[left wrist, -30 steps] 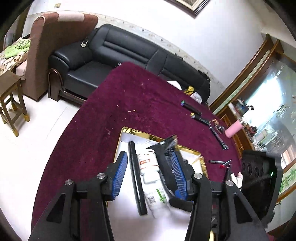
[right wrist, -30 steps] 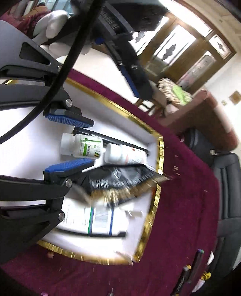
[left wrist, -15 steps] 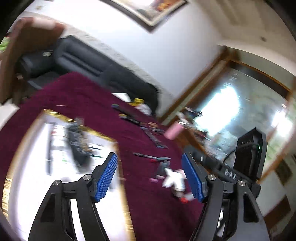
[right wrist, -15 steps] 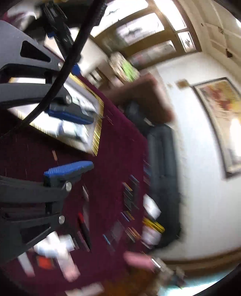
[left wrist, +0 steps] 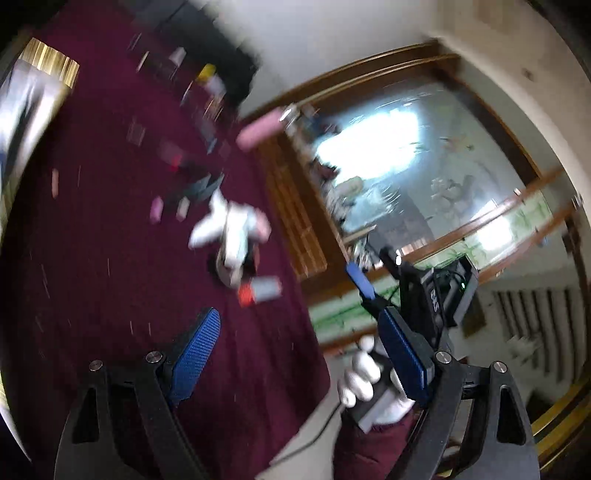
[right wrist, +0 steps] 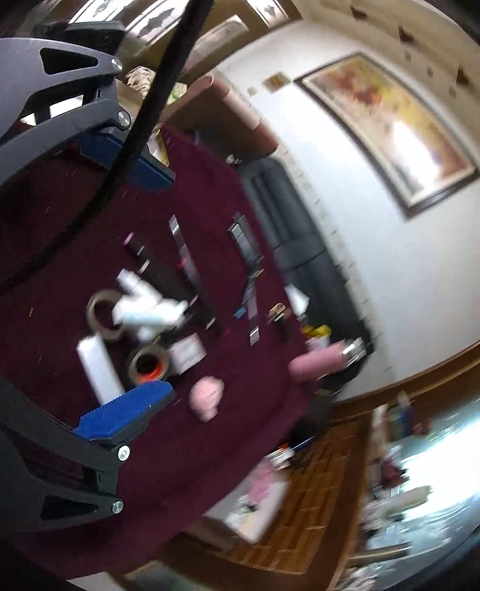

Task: Organize objects
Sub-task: 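Grasp the small white box with the right gripper while the left gripper returns over the table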

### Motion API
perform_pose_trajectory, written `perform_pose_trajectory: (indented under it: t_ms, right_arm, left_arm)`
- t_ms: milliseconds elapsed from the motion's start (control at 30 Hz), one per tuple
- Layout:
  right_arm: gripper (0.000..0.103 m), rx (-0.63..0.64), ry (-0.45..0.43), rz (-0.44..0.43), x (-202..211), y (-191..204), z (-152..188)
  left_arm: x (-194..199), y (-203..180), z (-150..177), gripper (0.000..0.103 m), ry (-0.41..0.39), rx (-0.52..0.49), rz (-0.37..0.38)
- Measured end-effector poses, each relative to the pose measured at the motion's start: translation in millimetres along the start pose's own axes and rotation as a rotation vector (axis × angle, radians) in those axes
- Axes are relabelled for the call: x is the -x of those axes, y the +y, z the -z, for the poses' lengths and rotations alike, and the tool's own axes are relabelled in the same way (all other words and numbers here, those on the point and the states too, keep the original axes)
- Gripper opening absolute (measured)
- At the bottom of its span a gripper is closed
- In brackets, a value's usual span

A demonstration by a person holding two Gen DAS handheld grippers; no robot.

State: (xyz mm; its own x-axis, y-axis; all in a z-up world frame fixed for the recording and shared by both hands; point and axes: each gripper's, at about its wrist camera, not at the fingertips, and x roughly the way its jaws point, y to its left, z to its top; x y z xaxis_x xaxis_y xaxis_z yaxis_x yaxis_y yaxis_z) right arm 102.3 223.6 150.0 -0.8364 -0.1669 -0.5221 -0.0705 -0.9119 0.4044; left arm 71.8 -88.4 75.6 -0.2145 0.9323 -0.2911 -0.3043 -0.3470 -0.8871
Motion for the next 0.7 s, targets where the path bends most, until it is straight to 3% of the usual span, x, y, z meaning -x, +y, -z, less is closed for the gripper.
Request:
perform_pose_trajectory:
  t_ms: [167, 233, 300, 367, 400, 633, 700]
  right_arm:
    - [0.101, -0.087, 0.105, -0.007, -5.6, -48.6, 4.2]
    - [0.099, -0.073, 0.139, -0.025, -18.0, -47.1, 1.4]
    - [0.089, -0.038, 0.175, -0.04, -33.7, -37.9, 0.4]
    - [0.065, -0.014, 0.221, -0.045, -56.3, -31.7, 1.3]
    - [0.063, 0.003, 0.257, -0.045, -69.6, -24.7, 0.7]
    - [0.05, 0.149, 0.321, 0.2, -123.8, -6.8, 10.1]
    - [0.043, 0.181, 0.349, 0.224, -131.0, -3.5, 13.4]
  left_arm:
    - [-4.5, 25.1, 13.5, 0.083, 0.016, 0.07, -0.131]
    - [-2.0, 30.8, 14.6, 0.083, 0.017, 0.08, -0.218]
    - [-1.5, 35.7, 17.9, 0.083, 0.015, 0.089, -0.262]
    - [0.6, 39.6, 20.9, 0.083, 0.015, 0.083, -0.29]
    - [1.1, 40.0, 23.3, 0.083, 0.015, 0.071, -0.302]
    - [2.6, 32.5, 22.0, 0.083, -0.017, -0.012, -0.345]
    - [6.8, 29.5, 22.3, 0.083, -0.028, -0.037, -0.356]
